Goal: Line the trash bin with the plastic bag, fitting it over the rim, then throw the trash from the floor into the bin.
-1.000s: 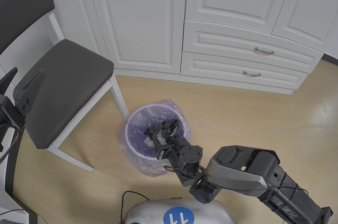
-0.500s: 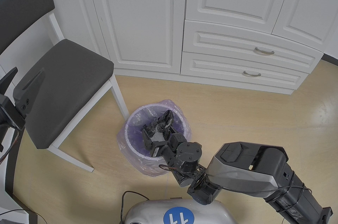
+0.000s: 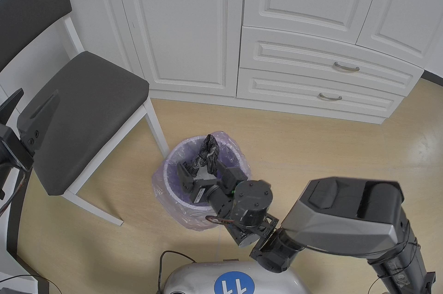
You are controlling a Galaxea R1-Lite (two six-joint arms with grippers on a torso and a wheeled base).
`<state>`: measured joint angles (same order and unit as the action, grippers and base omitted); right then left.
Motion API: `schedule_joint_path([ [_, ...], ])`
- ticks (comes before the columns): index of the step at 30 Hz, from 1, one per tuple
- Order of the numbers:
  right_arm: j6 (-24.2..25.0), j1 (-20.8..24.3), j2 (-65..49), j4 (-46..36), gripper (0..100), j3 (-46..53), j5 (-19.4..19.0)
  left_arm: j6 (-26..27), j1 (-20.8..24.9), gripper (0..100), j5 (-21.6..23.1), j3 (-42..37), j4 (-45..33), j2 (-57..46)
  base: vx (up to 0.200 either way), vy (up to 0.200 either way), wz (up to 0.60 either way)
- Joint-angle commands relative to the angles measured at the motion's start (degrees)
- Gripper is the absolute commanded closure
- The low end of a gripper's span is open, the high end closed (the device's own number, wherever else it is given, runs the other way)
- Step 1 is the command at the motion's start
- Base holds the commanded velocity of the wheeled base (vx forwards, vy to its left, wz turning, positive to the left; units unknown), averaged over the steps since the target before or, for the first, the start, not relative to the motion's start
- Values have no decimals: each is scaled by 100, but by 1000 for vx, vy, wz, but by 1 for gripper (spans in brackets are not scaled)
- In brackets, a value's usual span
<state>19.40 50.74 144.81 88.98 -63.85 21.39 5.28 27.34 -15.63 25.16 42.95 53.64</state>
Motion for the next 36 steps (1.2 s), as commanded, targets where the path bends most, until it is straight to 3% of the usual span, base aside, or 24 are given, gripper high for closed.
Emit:
schedule_joint_path([
  [1,12,-389,-691,102,0,13,-21,-1,-1,0,-10,24,3,-3,0,0,0],
  [9,-15,-969,-489,-100,0,-716,67,-1,8,0,-10,15,12,-3,0,0,0],
  [19,-50,-873,-427,-566,0,-558,67,-1,-1,0,-28,33,12,-3,0,0,0],
  [20,-59,-873,-427,-663,100,-567,14,-1,-1,0,-37,41,12,-11,0,0,0],
  [24,-59,-934,-480,-1454,100,-866,-311,8,-1,0,-10,50,3,-90,0,0,0],
  [29,-155,-934,-674,-3396,100,-1797,-698,8,8,0,-2,24,3,-108,0,0,0],
  [33,-287,-925,-559,-4284,100,-2579,-707,8,8,0,-2,24,-6,-108,0,0,0],
  [36,-349,-960,3,-5145,100,-3722,-645,8,17,0,16,-20,-14,-64,0,0,0],
])
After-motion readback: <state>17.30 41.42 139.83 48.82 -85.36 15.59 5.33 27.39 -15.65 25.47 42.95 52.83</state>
